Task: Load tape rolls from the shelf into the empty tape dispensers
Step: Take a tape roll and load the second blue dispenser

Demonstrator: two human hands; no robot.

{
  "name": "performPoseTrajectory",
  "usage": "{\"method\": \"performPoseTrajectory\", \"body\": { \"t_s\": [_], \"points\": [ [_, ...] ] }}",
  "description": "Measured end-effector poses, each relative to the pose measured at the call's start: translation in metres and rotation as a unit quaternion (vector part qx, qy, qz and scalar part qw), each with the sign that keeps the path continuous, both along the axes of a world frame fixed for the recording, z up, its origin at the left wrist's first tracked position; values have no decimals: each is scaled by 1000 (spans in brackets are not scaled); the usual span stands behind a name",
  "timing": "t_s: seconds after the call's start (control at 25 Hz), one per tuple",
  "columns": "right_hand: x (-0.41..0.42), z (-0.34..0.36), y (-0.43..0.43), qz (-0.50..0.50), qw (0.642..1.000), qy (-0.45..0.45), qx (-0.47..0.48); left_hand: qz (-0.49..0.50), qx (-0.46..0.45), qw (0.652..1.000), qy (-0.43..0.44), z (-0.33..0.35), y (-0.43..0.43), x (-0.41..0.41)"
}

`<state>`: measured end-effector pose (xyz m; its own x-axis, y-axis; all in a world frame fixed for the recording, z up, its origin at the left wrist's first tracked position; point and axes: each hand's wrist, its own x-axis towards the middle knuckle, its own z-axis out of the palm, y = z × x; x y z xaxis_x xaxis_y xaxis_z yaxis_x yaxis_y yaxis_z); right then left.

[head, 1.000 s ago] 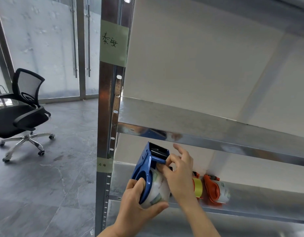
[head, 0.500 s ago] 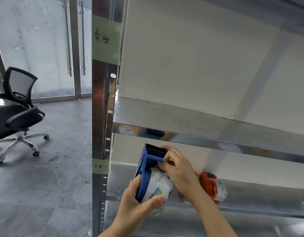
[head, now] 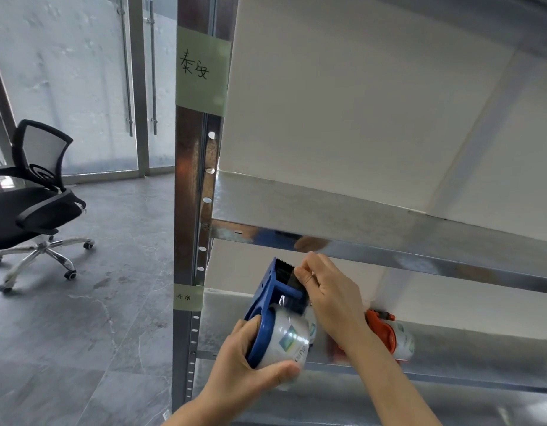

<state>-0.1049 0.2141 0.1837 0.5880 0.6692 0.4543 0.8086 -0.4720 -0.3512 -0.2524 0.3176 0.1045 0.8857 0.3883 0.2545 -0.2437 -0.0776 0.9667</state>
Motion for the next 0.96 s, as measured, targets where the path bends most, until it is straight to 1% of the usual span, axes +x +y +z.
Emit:
{"method": "performPoseTrajectory", "body": {
  "t_s": [0.08,0.12,0.2,0.32,0.36,0.48,0.56,0.68,0.72,0.8,0.88,0.96],
  "points": [
    [3,5,3,0,997,-61,-36,-19,-14,1000,19,-5,-2,-1],
    [4,7,6,-3,996,-78,-48,-28,-16,999,36,-8,-4,-2],
    [6,9,11,-7,994,-85,-72,-42,-31,995,89,-15,-2,-4],
    [9,2,19,12,988,-89,-125,-83,-117,977,159,-23,9,-13],
    [9,-1,22,26,988,-77,-132,-90,-133,971,179,-25,12,-16],
    [8,-8,31,68,988,-37,-131,-97,-110,965,216,-29,18,-17],
    [7,-13,34,65,987,-49,-136,-88,-91,965,229,-33,19,-18],
    [6,-20,37,39,989,-84,-118,-59,-65,961,261,-32,21,-21],
    [5,-22,38,32,987,-105,-120,-69,-59,961,262,-32,22,-21],
    [5,-24,40,19,984,-124,-128,-104,-61,965,235,-27,24,-19],
    [6,-25,42,9,986,-116,-119,-142,-91,967,192,-20,25,-17],
    [8,-26,43,2,990,-99,-95,-141,-95,971,169,-18,23,-17]
  ]
}}
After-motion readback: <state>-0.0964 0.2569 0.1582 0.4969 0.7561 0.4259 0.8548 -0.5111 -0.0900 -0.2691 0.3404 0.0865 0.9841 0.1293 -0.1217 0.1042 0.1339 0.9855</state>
